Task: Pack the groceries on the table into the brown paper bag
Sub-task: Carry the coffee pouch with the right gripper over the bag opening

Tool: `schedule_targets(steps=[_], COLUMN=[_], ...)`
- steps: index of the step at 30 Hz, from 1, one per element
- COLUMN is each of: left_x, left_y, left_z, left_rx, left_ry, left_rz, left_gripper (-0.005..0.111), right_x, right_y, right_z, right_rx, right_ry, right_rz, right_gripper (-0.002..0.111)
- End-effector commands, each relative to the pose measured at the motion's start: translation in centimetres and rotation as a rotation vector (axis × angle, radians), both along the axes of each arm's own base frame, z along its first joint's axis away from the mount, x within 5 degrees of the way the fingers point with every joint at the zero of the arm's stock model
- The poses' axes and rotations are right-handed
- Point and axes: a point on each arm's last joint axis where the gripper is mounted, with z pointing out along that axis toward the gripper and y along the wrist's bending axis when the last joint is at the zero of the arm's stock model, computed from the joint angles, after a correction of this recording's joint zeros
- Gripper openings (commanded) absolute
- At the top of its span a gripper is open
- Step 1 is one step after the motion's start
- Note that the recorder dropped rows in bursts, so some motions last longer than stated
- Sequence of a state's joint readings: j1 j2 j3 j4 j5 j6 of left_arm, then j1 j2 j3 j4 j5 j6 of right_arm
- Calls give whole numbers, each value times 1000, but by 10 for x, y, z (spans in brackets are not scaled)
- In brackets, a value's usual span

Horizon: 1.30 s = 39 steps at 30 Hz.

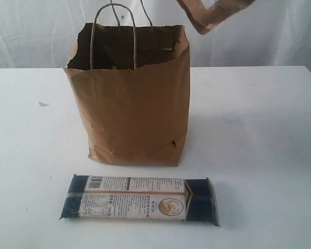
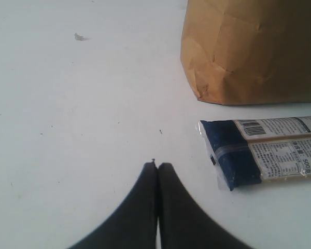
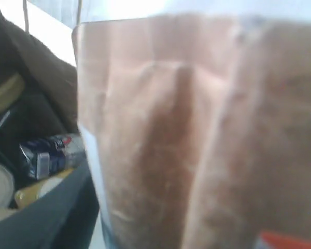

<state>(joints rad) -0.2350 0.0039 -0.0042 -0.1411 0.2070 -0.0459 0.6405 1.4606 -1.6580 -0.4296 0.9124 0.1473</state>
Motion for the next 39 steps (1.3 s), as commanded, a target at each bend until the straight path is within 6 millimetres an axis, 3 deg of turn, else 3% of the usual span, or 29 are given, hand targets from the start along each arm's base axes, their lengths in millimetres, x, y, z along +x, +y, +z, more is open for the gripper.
schedule_targets(steps=[1,12,19,26,31,39], left_x=[0,0,0,0,0,0], left_y=[0,0,0,0,0,0], left_z=[-1,-1,-1,-1,-1,-1], left_rx=[-6,-6,-6,-6,-6,-6], left_ry=[2,2,2,2,2,2], left_rz=[2,2,2,2,2,2], left_gripper=[0,0,0,0,0,0], right_x=[9,27,41,45,55,76], right_y=[13,52,62,71,79,96], right_z=[5,-18,-34,-38,-55,-75], right_rx=[70,36,-20,-46,-134,-170], right_ry=[-27,25,148,243,348,359], right_rz=[45,119,84,99,111,118], right_gripper=[0,0,0,0,0,0])
